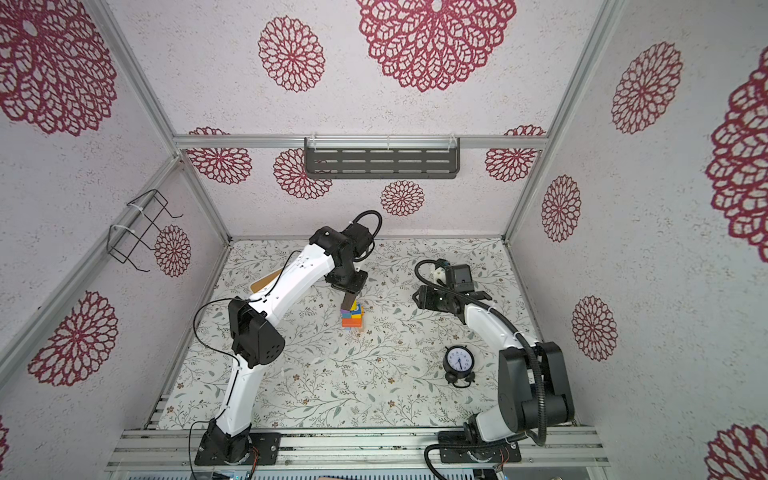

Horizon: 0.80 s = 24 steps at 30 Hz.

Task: Build the wood block tower
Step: 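Lower the brown block onto the stack beside the yellow cylinder and open the left gripper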

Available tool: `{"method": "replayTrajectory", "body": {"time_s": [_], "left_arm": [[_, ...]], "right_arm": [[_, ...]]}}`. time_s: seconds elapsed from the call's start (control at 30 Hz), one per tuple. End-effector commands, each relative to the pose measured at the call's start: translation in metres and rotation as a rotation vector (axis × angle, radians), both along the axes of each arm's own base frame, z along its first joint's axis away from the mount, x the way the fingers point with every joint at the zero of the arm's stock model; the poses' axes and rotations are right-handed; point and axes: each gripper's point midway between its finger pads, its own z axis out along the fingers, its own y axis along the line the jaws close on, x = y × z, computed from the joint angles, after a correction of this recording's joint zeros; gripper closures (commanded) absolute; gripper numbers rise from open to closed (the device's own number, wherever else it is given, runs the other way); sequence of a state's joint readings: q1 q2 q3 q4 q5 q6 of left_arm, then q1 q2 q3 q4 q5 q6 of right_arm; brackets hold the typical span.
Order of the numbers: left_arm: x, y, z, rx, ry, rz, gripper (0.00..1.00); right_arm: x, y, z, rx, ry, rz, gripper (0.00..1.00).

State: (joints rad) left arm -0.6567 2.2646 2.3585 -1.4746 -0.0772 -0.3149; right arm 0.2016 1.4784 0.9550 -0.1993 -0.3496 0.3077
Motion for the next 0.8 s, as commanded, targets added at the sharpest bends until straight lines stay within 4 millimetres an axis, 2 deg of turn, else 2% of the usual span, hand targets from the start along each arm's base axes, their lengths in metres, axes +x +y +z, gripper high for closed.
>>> {"method": "replayTrajectory", "body": {"time_s": [0.0,0.77], "left_arm": [[0.0003,-0.0017,-0.0003,0.009,-0.004,0.012,0.79],[0.0087,-0.0023,-0.0068,0.015,0.003,0.011,0.79]], "right_arm": [[0.0004,-0.0022,0.0175,-0.009,-0.062,0.003,0.44],[0.0027,-0.0014,0.0185,-0.006,-0.064,0.005,0.45]]}}
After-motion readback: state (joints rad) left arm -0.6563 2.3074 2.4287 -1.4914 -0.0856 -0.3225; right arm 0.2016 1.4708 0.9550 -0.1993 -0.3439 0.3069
